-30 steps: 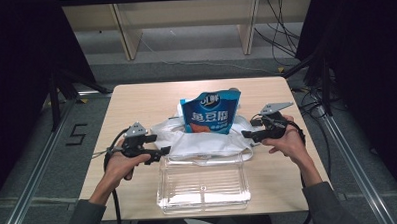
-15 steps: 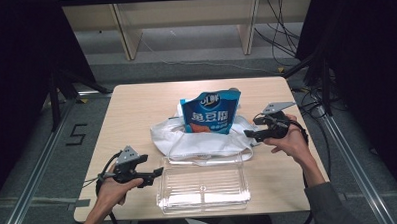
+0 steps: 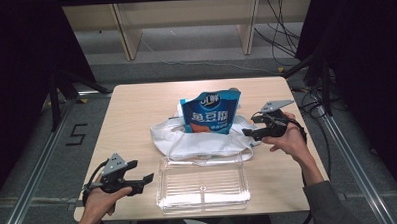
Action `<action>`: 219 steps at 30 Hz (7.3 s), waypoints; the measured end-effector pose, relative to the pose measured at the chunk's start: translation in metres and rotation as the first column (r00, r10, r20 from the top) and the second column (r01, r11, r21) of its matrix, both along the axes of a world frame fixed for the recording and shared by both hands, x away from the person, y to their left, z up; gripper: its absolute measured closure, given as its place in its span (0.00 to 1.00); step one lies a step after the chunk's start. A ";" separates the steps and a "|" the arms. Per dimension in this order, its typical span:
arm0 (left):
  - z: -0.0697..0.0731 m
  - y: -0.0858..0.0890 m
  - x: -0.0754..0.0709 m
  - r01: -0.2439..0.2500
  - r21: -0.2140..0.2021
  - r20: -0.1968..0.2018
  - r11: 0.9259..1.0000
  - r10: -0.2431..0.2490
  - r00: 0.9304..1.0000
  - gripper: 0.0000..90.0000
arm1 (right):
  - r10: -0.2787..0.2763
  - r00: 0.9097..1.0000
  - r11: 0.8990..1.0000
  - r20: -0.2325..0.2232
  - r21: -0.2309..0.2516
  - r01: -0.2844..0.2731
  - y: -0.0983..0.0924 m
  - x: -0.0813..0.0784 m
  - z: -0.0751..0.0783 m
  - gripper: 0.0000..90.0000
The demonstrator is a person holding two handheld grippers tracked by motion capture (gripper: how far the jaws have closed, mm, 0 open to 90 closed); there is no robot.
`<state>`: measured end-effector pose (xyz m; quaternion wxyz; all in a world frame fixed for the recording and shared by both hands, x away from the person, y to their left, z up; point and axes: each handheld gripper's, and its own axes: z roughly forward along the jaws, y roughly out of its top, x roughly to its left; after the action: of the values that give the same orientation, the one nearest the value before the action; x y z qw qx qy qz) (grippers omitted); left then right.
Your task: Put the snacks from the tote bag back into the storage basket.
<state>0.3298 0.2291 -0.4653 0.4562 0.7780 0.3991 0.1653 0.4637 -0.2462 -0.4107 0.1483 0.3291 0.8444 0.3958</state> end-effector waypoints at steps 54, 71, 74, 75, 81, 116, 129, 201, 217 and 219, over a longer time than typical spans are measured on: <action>-0.027 0.015 -0.010 -0.105 0.052 -0.029 0.993 0.107 0.994 0.22 | 0.323 0.946 0.904 0.002 -0.297 -0.308 0.118 0.052 0.141 0.62; -0.027 0.015 -0.010 -0.100 0.055 -0.032 0.993 0.102 0.994 0.23 | 0.344 0.937 0.853 -0.063 -0.397 -0.340 0.138 0.063 0.127 0.80; -0.027 0.015 -0.010 -0.100 0.056 -0.032 0.993 0.101 0.994 0.23 | 0.347 0.936 0.847 -0.064 -0.407 -0.342 0.140 0.066 0.125 0.83; -0.027 0.015 -0.010 -0.098 0.057 -0.031 0.994 0.100 0.995 0.23 | 0.343 0.937 0.851 -0.069 -0.400 -0.341 0.141 0.066 0.124 0.85; -0.028 0.014 -0.010 -0.095 0.053 -0.033 0.994 0.097 0.995 0.23 | 0.357 0.932 0.832 -0.061 -0.432 -0.347 0.142 0.070 0.120 0.94; -0.028 0.017 -0.009 -0.112 0.053 -0.038 0.992 0.114 0.993 0.23 | 0.415 0.904 0.829 0.104 -0.451 -0.329 0.132 0.011 0.210 1.00; -0.028 0.017 -0.008 -0.111 0.059 -0.033 0.992 0.113 0.993 0.22 | 0.465 0.877 0.811 0.117 -0.454 -0.370 0.133 -0.035 0.222 1.00; -0.029 0.016 -0.004 -0.083 0.071 -0.046 0.994 0.087 0.995 0.22 | 0.572 0.818 0.782 0.057 -0.339 -0.524 0.135 -0.070 0.128 0.89; -0.030 0.015 -0.005 -0.081 0.060 -0.046 0.995 0.084 0.995 0.21 | 0.446 0.883 0.894 0.148 -0.127 -0.430 0.083 -0.073 0.141 0.54; -0.029 0.016 -0.003 -0.080 0.075 -0.049 0.994 0.083 0.995 0.21 | 0.437 0.887 0.899 0.149 -0.111 -0.424 0.077 -0.074 0.139 0.52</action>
<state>0.3264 0.2452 -0.4940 0.4098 0.7813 0.4358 0.1782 0.3897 -0.1690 -0.2715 0.1408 0.0929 0.8947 0.4136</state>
